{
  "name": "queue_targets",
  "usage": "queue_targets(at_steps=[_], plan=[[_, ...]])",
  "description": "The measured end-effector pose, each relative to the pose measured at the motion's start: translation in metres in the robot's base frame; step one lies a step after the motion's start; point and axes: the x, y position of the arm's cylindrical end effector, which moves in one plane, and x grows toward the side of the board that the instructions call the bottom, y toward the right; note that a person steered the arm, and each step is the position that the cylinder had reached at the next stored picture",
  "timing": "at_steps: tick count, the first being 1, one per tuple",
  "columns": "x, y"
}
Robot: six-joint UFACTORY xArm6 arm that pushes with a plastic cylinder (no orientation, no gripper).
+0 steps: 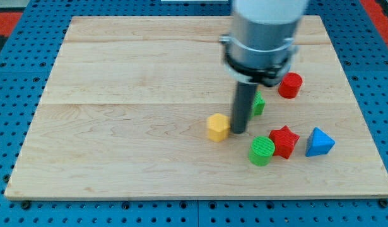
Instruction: Slide the blue cube above yellow hexagon
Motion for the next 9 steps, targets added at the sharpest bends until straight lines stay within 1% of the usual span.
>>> queue_targets(at_steps=[1,2,3,4,5,6,7,8,9], plan=[[-0.023,-0.042],[-0.020,-0.081],[0.009,-0.090],[0.002,-0.077],[-0.009,-0.016],[-0.019,0.078],[-0.037,0.162],[-0.079,0.188],[-0.110,0.166]])
